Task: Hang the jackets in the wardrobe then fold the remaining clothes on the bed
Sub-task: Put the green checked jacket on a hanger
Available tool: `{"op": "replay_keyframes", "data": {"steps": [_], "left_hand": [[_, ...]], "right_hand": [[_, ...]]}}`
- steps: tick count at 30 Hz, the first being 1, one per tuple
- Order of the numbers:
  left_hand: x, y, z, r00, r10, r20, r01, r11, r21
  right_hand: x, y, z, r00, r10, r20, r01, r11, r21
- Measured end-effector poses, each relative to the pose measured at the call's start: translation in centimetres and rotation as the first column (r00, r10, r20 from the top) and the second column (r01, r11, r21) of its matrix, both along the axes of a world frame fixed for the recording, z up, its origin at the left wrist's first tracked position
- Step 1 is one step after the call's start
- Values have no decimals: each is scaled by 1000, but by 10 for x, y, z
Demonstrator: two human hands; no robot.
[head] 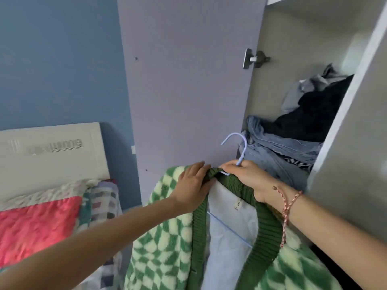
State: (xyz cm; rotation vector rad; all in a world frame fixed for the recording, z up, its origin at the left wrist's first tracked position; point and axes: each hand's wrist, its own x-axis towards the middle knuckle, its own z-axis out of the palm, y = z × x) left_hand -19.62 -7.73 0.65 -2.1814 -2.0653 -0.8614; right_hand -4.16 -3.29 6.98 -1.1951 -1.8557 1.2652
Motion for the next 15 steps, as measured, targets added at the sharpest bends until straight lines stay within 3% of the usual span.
{"op": "replay_keyframes", "data": {"steps": [7,15], "left_hand": [[82,53,19,949,-280,143,285,959,-10],[186,86,52,833,-534,144,534,844,41]], "right_hand": [[82,3,9,962,-272,-7,272,961,-49],[183,-11,50,887,-462,5,462,885,-54]]}}
